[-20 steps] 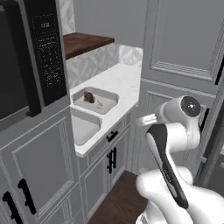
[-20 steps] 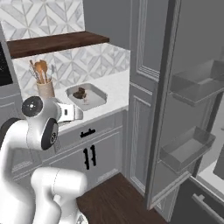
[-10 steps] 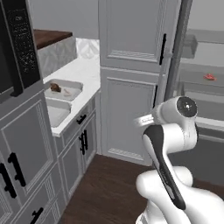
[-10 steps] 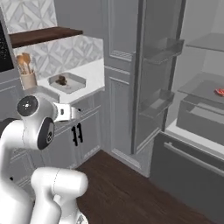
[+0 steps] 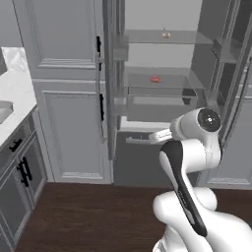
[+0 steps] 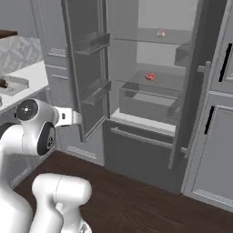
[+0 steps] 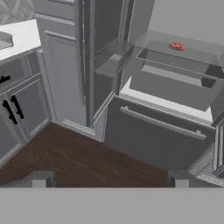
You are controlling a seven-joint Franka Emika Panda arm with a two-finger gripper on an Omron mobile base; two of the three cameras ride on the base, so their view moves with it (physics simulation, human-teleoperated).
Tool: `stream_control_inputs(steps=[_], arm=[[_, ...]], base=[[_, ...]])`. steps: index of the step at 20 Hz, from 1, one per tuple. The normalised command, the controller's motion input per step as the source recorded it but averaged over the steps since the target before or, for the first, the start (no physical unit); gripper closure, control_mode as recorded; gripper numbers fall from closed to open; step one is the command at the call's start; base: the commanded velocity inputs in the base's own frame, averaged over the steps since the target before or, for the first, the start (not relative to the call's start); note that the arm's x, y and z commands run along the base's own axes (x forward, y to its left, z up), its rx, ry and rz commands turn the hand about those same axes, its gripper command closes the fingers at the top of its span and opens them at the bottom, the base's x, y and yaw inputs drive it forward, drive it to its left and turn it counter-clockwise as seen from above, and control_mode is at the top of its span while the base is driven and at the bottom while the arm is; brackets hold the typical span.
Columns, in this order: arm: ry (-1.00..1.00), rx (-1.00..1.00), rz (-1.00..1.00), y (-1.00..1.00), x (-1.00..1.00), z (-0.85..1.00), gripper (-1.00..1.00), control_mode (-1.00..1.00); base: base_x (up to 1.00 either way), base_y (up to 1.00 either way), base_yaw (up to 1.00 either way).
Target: Place one garlic and one steak in each tupperware on the nearby counter, to pack two identical lunches.
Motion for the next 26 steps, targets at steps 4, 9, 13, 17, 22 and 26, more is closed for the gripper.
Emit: stream_control_inputs(steps=[4,9,13,17,22,26], arm=[[0.0,0.0,0.0,0.0,0.0,0.0,-1.0,1.0],[0.0,0.0,0.0,0.0,0.0,0.0,-1.0,1.0],[0.0,0.0,0.0,0.0,0.0,0.0,-1.0,1.0],[0.0,0.0,0.0,0.0,0.0,0.0,-1.0,1.0],[0.0,0.0,0.0,0.0,0.0,0.0,-1.0,1.0],[0.0,0.0,0.0,0.0,0.0,0.0,-1.0,1.0]], base=[[0.0,-0.89,-0.49],[0.28,0.01,-0.3],[0.59,0.76,-0.11],[0.56,0.67,-0.13],[0.45,-0.19,-0.16],[0.89,-0.01,-0.11]])
